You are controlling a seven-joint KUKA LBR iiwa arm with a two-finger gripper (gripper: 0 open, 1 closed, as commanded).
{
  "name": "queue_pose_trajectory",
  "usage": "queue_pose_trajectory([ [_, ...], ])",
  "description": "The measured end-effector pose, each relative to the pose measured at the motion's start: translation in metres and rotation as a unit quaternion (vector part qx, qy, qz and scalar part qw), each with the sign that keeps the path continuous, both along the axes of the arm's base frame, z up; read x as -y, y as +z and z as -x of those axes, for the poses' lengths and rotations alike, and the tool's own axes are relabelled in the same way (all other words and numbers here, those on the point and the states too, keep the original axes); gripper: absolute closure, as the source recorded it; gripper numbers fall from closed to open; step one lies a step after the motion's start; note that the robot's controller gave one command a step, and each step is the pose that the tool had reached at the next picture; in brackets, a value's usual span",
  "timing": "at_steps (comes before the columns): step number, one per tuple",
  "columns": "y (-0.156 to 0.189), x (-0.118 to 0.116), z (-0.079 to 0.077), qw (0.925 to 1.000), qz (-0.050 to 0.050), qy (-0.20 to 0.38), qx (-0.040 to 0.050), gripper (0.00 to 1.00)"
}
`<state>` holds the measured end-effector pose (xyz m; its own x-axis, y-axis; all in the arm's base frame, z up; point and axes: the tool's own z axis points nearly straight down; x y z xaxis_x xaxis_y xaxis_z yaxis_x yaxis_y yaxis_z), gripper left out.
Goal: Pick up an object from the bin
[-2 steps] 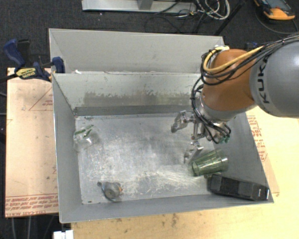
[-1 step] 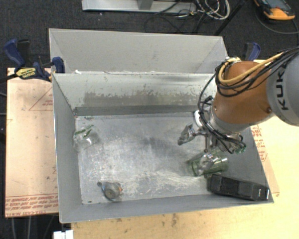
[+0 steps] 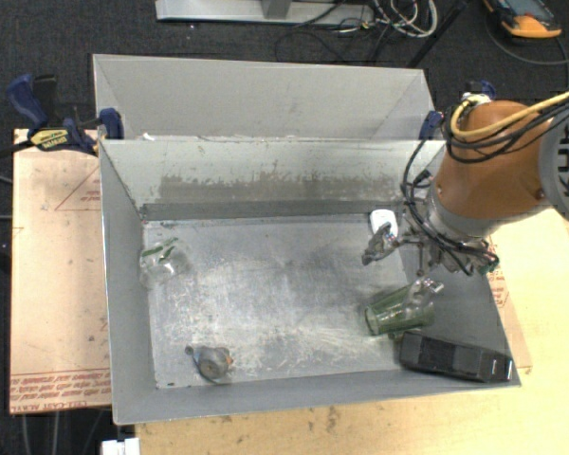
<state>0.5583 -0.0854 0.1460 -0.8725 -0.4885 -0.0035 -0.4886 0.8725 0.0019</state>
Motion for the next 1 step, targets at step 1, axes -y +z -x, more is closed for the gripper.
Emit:
queue_pose_trajectory([
  [1, -0.0241, 0.013, -0.0061, 1.0, 0.001, 0.0, 0.0005, 1.0],
])
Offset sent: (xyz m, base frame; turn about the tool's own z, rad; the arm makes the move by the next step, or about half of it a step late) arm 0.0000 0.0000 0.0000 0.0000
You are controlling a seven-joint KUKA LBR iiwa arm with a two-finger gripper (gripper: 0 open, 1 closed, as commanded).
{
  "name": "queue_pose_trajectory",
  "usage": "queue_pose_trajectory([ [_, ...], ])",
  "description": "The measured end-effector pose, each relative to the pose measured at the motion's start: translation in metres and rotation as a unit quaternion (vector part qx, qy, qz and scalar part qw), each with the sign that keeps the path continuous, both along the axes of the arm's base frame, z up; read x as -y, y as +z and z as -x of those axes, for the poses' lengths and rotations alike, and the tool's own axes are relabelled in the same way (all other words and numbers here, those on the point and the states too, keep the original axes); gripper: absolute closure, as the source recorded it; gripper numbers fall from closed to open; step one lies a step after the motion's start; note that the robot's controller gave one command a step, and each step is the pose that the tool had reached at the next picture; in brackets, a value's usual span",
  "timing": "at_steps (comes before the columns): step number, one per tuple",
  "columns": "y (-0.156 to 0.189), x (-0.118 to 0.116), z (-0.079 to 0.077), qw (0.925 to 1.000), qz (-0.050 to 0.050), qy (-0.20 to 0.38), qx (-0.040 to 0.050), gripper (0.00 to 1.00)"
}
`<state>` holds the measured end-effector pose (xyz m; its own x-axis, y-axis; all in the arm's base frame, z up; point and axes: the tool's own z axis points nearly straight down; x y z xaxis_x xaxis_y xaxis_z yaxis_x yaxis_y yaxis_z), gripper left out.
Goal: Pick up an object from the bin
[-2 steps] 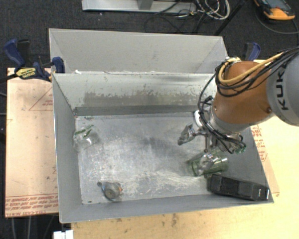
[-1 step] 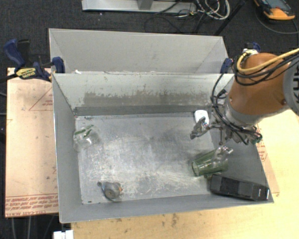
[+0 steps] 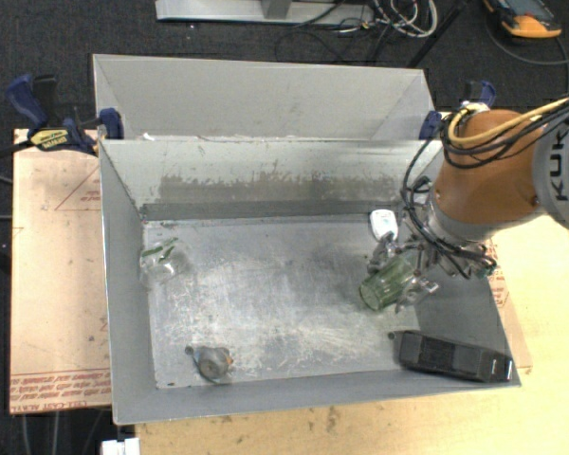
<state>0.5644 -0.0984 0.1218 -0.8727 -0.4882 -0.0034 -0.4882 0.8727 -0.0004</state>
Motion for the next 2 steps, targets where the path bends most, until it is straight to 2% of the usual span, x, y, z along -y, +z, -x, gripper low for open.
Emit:
queue_pose_trajectory([
  [2, 0.0003, -0.0002, 0.0004, 1.0, 0.0, 0.0, -0.0006, 1.0],
])
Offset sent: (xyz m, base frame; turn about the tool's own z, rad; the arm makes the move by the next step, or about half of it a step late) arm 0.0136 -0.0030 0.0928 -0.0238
